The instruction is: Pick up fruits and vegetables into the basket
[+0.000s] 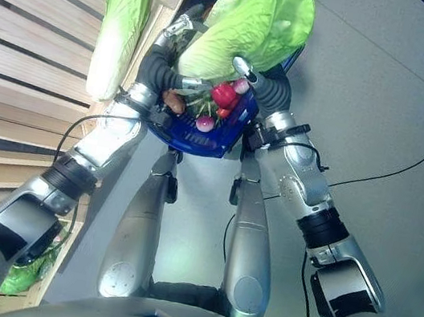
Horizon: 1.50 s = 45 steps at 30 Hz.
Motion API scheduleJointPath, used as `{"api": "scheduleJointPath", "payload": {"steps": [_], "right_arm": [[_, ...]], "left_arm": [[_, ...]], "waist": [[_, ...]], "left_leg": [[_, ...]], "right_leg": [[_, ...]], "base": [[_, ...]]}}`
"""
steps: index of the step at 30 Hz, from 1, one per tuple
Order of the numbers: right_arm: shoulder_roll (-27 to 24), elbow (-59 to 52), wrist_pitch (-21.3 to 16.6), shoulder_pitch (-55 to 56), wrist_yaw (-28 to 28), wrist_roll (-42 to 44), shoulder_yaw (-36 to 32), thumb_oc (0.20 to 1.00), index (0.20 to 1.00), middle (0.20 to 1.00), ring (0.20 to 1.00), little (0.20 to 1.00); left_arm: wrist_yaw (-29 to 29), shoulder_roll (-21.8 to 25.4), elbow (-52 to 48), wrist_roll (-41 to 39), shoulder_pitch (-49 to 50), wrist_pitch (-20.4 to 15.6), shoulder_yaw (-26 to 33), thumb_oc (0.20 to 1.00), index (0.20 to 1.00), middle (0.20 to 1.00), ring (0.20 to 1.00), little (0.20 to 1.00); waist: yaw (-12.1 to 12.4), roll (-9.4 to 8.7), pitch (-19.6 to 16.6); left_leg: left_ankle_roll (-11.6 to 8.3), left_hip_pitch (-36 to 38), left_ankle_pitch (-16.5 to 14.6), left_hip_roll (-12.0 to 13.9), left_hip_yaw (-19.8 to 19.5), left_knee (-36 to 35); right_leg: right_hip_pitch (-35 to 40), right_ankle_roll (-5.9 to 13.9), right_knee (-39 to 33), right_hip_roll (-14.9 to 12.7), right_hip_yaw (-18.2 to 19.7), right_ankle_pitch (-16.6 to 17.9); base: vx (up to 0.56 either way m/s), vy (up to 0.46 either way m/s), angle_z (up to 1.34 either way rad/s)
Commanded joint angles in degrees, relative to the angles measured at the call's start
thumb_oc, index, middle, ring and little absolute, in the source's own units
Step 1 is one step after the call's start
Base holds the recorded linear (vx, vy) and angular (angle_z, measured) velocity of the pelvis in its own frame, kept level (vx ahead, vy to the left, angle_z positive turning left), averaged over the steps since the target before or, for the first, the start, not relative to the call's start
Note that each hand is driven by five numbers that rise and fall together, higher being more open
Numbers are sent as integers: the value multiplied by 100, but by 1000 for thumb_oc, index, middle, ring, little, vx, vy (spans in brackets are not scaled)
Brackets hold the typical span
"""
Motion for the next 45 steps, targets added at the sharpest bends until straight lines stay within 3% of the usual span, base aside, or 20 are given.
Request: {"api": "scheduleJointPath", "payload": {"steps": [1,18,28,38,45], "right_arm": [[62,-665,-123,210,14,-245,-244,200,200,200,200,200],[-228,-131,77,140,-164,-519,-234,200,200,200,200,200],[-245,636,757,-201,-506,-761,-35,200,200,200,200,200],[-318,2911,1373,-1515,-660,-928,326,200,200,200,200,200],[-143,4669,1704,-2319,-173,-863,221,200,200,200,200,200]], "left_arm": [[516,-64,-5,-745,-37,-413,893,1000,1000,1000,1000,1000],[781,43,696,-977,-28,-604,1316,1000,1000,1000,1000,1000],[828,27,1000,-1038,-174,-578,1288,1000,1000,1000,1000,1000],[521,31,1588,-1359,-775,-507,1061,1000,1000,1000,1000,1000],[259,32,1986,-1597,-1169,-436,891,1000,1000,1000,1000,1000]], "waist": [[-14,30,-180],[-22,164,-180],[35,234,-180],[279,432,-180],[469,563,-180]], "left_leg": [[117,-118,-151,-393,69,6],[97,-159,-98,-399,58,30],[82,-176,-133,-427,35,121],[63,-275,-166,-487,-46,291],[77,-317,-179,-548,-129,380]], "right_leg": [[283,262,334,216,-373,-599],[243,203,397,191,-382,-662],[225,189,467,146,-417,-712],[138,174,637,15,-565,-753],[89,167,769,-35,-651,-791]], "base": [[0,0,0],[0,0,0],[0,0,0],[7,-9,4],[22,-24,8]]}}
